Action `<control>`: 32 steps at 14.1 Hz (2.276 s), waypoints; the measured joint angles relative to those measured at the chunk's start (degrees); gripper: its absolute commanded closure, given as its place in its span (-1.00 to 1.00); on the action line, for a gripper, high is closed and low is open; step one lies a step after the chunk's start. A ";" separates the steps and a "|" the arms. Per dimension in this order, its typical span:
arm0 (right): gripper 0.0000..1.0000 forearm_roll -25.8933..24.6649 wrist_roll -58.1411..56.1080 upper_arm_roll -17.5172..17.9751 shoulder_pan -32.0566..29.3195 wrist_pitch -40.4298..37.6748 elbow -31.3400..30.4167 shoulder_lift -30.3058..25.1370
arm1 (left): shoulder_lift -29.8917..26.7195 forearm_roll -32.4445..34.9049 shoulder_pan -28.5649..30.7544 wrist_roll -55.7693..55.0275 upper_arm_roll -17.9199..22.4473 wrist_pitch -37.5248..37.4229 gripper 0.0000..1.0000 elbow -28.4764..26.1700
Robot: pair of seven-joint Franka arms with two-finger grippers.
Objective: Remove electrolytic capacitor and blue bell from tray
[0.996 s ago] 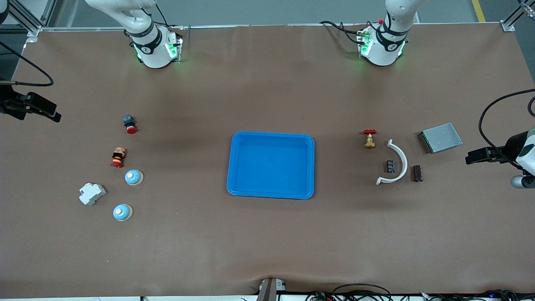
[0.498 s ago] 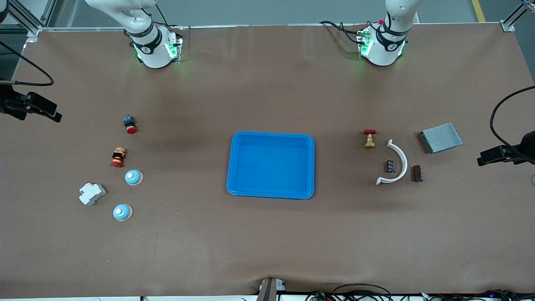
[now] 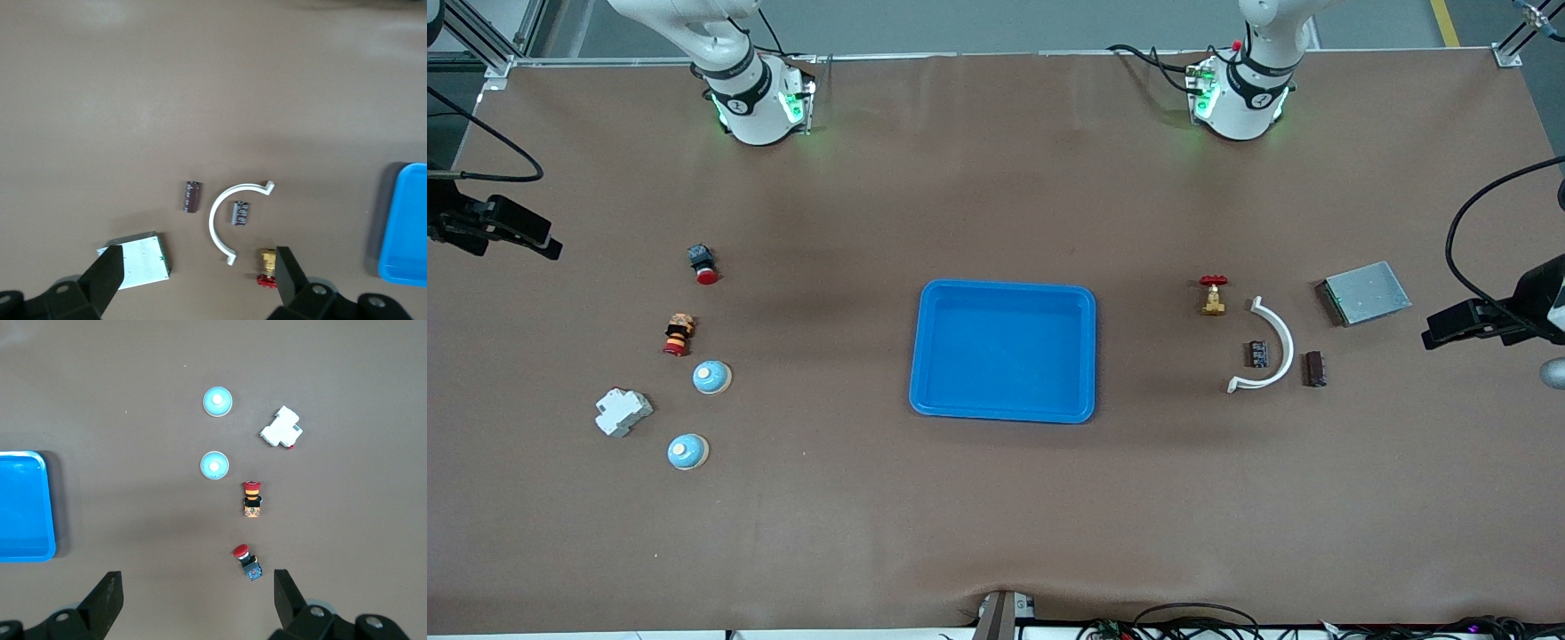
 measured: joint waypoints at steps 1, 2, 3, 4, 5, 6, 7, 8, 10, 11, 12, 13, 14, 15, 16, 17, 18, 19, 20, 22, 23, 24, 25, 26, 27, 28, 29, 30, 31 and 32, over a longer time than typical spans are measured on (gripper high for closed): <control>-1.00 0.00 0.00 0.00 0.00 0.00 -0.01 0.00 | -1.03 -2.33 -3.52 0.05 4.37 -0.02 -1.00 0.00; -1.00 0.00 0.00 -0.01 0.00 0.00 -0.02 0.00 | -1.86 -4.20 -7.34 0.05 8.99 -0.04 -1.00 -0.01; -1.00 0.00 0.00 -0.01 0.00 0.00 -0.02 0.00 | -2.42 -5.32 -10.50 0.05 12.67 -0.06 -1.00 -0.01; -1.00 0.00 0.00 -0.01 0.00 0.00 -0.02 0.00 | -2.70 -5.66 -12.80 0.05 15.07 -0.11 -1.00 -0.02; -1.00 0.00 0.00 -0.02 0.00 0.00 -0.02 0.00 | -2.77 -5.70 -14.63 0.05 16.67 -0.14 -1.00 -0.06; -1.00 0.00 0.00 -0.02 0.00 0.00 -0.02 0.00 | -2.77 -5.70 -16.36 0.04 18.18 -0.14 -1.00 -0.16; -1.00 0.00 0.00 -0.02 0.00 0.00 -0.02 0.00 | -2.83 -5.70 -18.38 0.04 20.11 -0.14 -1.00 -0.35; -1.00 0.00 0.00 -0.03 -0.01 0.00 -0.02 0.00 | -3.07 -5.71 -20.32 0.04 21.96 -0.17 -1.00 -0.73; -1.00 0.00 0.00 -0.03 -0.01 0.00 -0.02 0.00 | -4.28 -5.71 -22.66 0.04 23.91 -0.34 -1.00 -2.37; -1.00 0.00 -0.01 -0.03 -0.01 0.00 -0.02 0.00 | -5.24 -5.71 -23.04 0.04 24.11 -0.31 -1.00 -3.72; -1.00 0.00 -0.02 -0.03 -0.01 0.01 -0.01 0.00 | -6.54 -5.71 -23.18 0.04 24.15 -0.10 -1.00 -5.50; -1.00 0.01 -0.03 -0.03 -0.01 0.02 -0.02 0.00 | -7.62 -5.71 -23.19 0.04 24.17 0.22 -1.00 -7.00; -1.00 0.01 -0.18 -0.02 0.00 0.02 -0.02 0.00 | -8.49 -5.71 -23.19 0.04 24.19 0.50 -1.00 -8.16; -1.00 0.01 -0.79 -0.03 -0.01 0.03 -0.02 0.00 | -9.06 -5.72 -23.20 0.04 24.19 0.72 -1.00 -8.92; -1.00 0.01 -1.72 -0.02 0.00 0.08 -0.02 0.00 | -9.35 -5.74 -23.22 0.05 24.19 0.87 -1.00 -9.29; -1.00 0.01 -2.40 -0.02 0.00 0.11 -0.02 0.00 | -9.50 -5.76 -23.27 0.05 24.17 1.02 -1.00 -9.50; -1.00 0.01 -2.80 -0.03 -0.01 0.11 -0.02 0.00 | -9.56 -5.80 -23.39 0.05 24.08 1.11 -1.00 -9.57; -1.00 0.01 -2.94 -0.02 -0.01 0.11 -0.02 0.00 | -9.56 -5.81 -23.57 0.05 23.93 1.13 -1.00 -9.61; -1.00 0.01 -3.00 -0.03 -0.01 0.11 -0.02 0.00 | -9.56 -5.81 -23.75 0.05 23.82 1.13 -1.00 -9.72; -1.00 0.01 -3.05 -0.02 -0.01 0.11 -0.02 0.00 | -9.55 -5.81 -23.90 0.05 23.64 1.13 -1.00 -9.91; -1.00 0.01 -3.07 -0.03 -0.01 0.11 -0.02 0.00 | -9.55 -5.81 -23.94 0.06 23.57 1.13 -1.00 -9.96; -1.00 0.01 -3.08 -0.03 -0.01 0.11 -0.02 0.00 | -9.56 -5.81 -23.96 0.16 23.24 1.13 -1.00 -10.01; -1.00 0.01 -3.09 -0.03 -0.01 0.11 -0.02 0.00 | -9.55 -5.81 -23.97 0.18 22.49 1.14 -1.00 -10.09; -1.00 0.01 -3.09 -0.03 -0.01 0.11 -0.02 0.00 | -9.55 -5.81 -24.02 0.18 21.63 1.17 -1.00 -10.13; -1.00 0.01 -3.09 -0.02 0.00 0.11 -0.02 0.00 | -9.62 -5.81 -24.06 0.17 20.96 1.24 -1.00 -10.13; -1.00 0.01 -3.09 -0.03 -0.01 0.11 -0.02 0.01 | -9.83 -5.81 -24.05 0.17 20.68 1.35 -1.00 -10.13; -1.00 0.01 -3.09 -0.03 -0.01 0.11 -0.03 0.03 | -10.17 -5.81 -23.83 0.17 20.69 1.37 -1.00 -10.13; -1.00 0.01 -3.09 -0.03 -0.01 0.11 -0.03 0.03 | -10.65 -5.81 -23.25 0.26 20.73 1.34 -1.00 -10.21; -1.00 0.01 -3.09 -0.03 -0.01 0.11 -0.05 0.03 | -11.30 -5.81 -22.55 1.18 20.75 1.31 -1.00 -10.71; -1.00 0.01 -3.09 -0.04 -0.01 0.11 -0.05 0.04 | -12.11 -5.81 -21.97 2.43 20.76 1.39 -1.00 -11.74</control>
